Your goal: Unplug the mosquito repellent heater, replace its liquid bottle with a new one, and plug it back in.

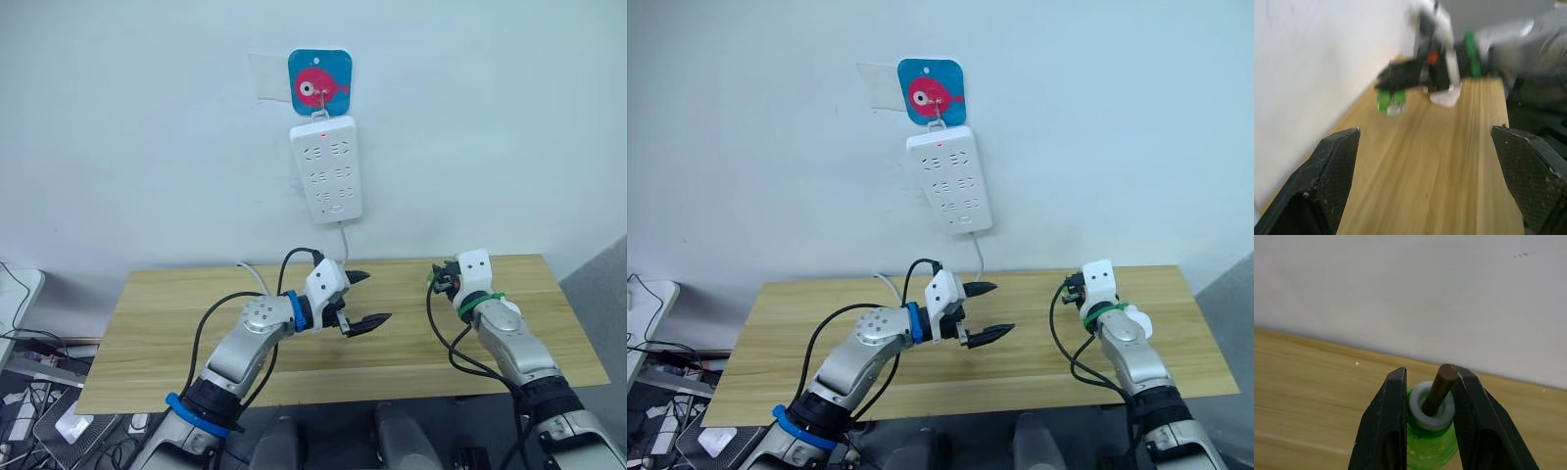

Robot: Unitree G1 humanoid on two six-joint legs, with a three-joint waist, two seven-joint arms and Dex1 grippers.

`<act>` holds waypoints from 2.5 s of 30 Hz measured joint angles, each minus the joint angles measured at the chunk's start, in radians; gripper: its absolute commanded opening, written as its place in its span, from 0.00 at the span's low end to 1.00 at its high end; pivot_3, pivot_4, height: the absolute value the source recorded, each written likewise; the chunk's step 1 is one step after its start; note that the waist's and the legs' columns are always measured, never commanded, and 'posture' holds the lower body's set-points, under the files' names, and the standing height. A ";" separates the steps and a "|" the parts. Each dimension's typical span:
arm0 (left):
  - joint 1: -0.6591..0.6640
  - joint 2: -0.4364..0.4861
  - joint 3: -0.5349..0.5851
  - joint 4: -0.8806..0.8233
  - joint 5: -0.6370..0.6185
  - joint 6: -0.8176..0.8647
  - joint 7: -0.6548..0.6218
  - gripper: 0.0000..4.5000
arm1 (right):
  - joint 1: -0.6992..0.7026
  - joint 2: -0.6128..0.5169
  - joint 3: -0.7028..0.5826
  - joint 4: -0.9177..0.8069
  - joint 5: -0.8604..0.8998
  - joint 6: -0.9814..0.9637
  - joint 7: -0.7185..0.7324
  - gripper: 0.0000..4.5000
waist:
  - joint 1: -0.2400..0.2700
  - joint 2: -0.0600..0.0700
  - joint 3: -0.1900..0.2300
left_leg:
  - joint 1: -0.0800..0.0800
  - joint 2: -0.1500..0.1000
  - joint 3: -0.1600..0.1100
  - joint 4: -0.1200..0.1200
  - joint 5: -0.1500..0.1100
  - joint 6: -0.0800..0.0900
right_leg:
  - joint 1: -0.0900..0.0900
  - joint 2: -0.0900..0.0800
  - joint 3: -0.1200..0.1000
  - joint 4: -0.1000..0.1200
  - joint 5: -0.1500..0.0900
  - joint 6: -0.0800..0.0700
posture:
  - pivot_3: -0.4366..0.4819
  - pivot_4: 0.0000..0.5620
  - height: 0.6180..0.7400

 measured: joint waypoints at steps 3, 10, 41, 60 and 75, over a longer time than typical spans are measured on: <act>-0.001 -0.017 0.002 0.017 0.013 -0.021 0.001 1.00 | -0.012 0.031 -0.016 0.099 -0.053 -0.062 0.004 0.19 | 0.000 0.000 0.000 | 0.000 0.000 0.000 0.000 0.000 0.000 | 0.000 0.000 0.000 0.001 0.000 0.000 | 0.34 0.21 1.00; -0.025 -0.033 0.004 0.029 0.054 -0.073 0.003 1.00 | -0.066 0.074 -0.095 0.238 -0.120 -0.121 -0.002 0.19 | 0.000 0.001 -0.001 | 0.001 0.000 -0.001 0.001 0.000 0.000 | 0.000 0.000 0.000 0.002 0.000 0.000 | 0.35 0.20 1.00; 0.311 -0.013 0.259 -0.218 0.041 0.034 0.255 1.00 | 0.060 0.010 -0.086 -0.603 0.063 0.279 0.401 0.99 | 0.005 0.010 -0.020 | 0.004 0.001 -0.003 0.001 0.000 0.000 | 0.003 0.001 -0.002 0.002 0.000 0.000 | 0.42 0.22 1.00; 0.627 -0.115 0.373 0.021 0.180 -0.367 0.498 1.00 | -0.157 -0.037 0.112 -0.330 0.078 0.231 1.008 0.99 | 0.068 0.004 -0.018 | 0.005 0.000 -0.004 0.000 0.000 0.000 | 0.005 -0.001 -0.004 0.002 0.000 -0.001 | 0.54 0.30 1.00; 0.295 -0.182 0.371 0.713 0.227 -0.729 0.536 1.00 | -0.170 -0.009 0.149 -0.283 -0.033 0.151 1.047 0.99 | 0.068 0.001 -0.017 | 0.005 -0.001 -0.004 0.000 0.000 0.000 | 0.004 -0.001 -0.004 0.002 0.000 -0.001 | 0.48 0.34 1.00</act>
